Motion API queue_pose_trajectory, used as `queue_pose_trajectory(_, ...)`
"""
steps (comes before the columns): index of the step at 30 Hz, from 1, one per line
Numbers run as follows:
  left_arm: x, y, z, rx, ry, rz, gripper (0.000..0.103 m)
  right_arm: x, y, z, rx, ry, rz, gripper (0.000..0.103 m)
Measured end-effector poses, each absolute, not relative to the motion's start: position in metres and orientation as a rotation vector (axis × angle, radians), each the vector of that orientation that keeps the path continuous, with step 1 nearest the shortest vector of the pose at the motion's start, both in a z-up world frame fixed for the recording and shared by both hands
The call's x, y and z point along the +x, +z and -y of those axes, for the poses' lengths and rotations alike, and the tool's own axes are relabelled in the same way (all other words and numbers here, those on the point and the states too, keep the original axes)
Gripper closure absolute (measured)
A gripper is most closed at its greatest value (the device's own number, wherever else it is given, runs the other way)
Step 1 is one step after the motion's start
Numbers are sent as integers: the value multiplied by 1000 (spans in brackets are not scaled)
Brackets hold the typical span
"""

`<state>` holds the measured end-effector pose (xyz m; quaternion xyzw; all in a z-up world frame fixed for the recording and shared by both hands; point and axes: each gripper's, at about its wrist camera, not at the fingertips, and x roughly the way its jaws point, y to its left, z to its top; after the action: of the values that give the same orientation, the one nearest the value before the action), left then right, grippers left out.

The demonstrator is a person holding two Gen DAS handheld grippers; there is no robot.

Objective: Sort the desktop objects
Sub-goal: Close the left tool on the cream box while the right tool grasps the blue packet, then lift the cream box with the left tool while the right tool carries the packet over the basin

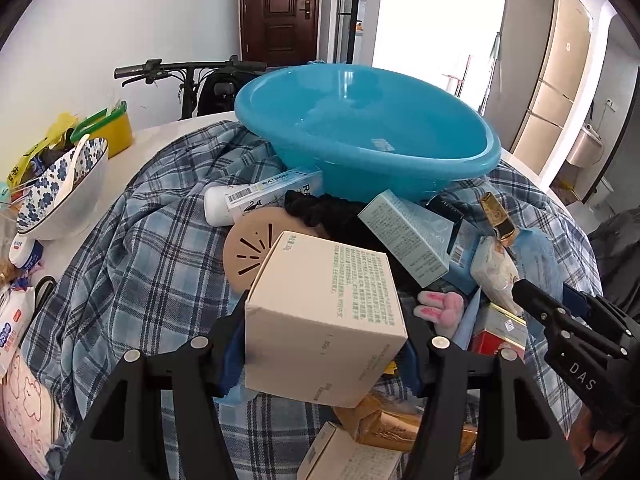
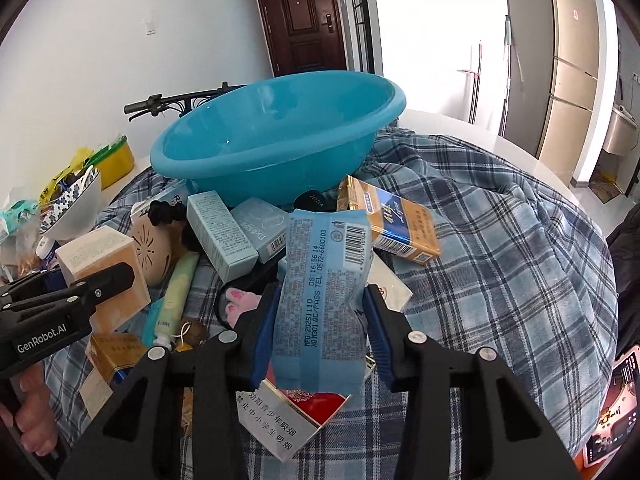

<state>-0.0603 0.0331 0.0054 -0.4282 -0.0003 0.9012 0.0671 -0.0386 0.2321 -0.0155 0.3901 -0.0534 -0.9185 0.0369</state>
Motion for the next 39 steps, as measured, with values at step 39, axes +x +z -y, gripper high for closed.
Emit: queue_pose_trajectory(39,-56,71,-41,-1025,2824,-44,39,-42,44,-226,957,-2883,83,63)
